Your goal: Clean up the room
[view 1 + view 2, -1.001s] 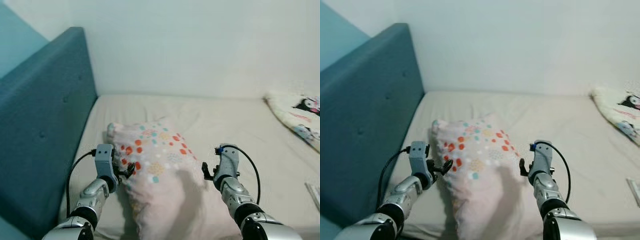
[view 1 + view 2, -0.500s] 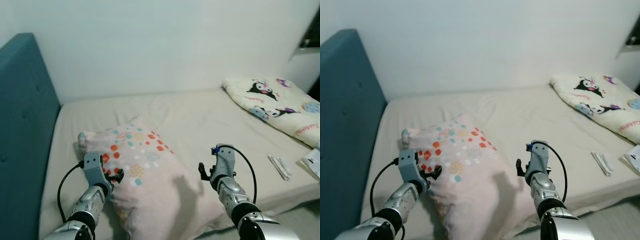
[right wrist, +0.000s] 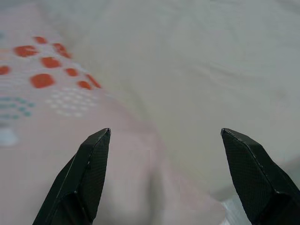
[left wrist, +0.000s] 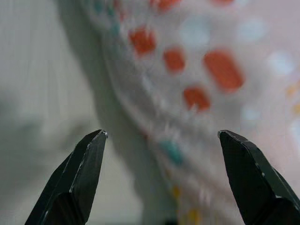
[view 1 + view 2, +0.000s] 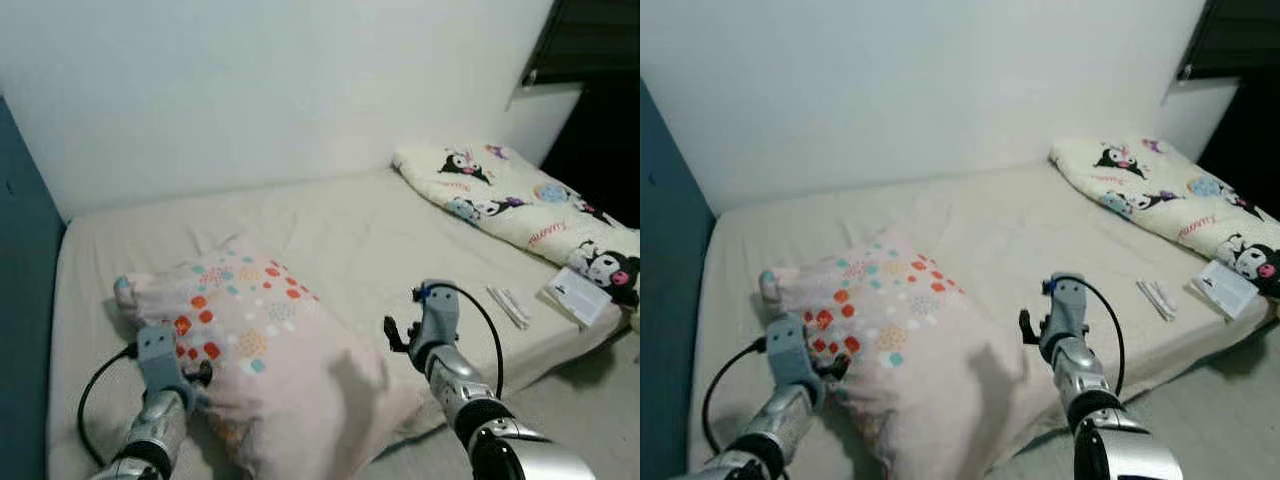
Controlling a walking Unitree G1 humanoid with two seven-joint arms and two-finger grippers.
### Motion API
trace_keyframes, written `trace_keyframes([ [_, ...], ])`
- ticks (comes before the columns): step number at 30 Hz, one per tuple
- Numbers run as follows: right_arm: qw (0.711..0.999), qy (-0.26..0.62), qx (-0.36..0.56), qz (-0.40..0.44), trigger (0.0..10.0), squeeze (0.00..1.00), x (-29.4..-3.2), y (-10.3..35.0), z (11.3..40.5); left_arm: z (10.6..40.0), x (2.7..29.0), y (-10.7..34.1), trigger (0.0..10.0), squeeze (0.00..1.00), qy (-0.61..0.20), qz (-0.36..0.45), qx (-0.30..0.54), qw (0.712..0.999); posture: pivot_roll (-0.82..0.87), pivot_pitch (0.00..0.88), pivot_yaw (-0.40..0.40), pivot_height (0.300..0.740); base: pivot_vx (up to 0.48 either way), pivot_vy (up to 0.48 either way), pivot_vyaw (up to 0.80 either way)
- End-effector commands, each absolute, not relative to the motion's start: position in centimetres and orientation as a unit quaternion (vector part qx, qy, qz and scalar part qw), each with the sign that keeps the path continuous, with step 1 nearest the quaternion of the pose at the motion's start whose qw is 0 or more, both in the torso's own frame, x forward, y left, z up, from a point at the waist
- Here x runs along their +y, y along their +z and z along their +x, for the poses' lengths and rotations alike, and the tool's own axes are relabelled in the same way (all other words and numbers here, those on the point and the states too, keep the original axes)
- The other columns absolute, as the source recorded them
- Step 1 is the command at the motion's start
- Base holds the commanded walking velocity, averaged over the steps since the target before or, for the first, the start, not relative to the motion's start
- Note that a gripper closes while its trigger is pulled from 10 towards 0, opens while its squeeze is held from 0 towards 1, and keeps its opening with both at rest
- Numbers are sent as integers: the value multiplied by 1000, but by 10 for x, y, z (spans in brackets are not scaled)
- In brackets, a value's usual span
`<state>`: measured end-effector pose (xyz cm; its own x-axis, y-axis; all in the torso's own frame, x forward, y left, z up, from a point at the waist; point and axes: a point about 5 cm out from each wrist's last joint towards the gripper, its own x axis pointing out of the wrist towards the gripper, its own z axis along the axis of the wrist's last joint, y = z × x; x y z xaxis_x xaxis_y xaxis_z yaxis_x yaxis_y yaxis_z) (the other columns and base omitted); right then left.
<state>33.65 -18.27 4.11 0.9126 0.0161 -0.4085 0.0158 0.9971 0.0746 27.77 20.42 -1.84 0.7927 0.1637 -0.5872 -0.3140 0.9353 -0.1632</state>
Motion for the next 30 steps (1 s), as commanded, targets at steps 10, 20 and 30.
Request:
trace_keyframes([
  [10,977,17,206,50,10000,0,-178,48,343,272,181,-27,10000,0,64,-261,313,911,-61,0,-55,690,0,0,0],
  [20,982,7,180,63,10000,0,-194,62,349,280,169,-16,10000,0,-19,-316,261,912,-62,0,-61,650,0,0,0],
  [30,981,-20,182,69,10000,0,-220,54,338,306,183,16,10000,0,-12,-342,153,927,-76,0,-63,615,0,0,0],
])
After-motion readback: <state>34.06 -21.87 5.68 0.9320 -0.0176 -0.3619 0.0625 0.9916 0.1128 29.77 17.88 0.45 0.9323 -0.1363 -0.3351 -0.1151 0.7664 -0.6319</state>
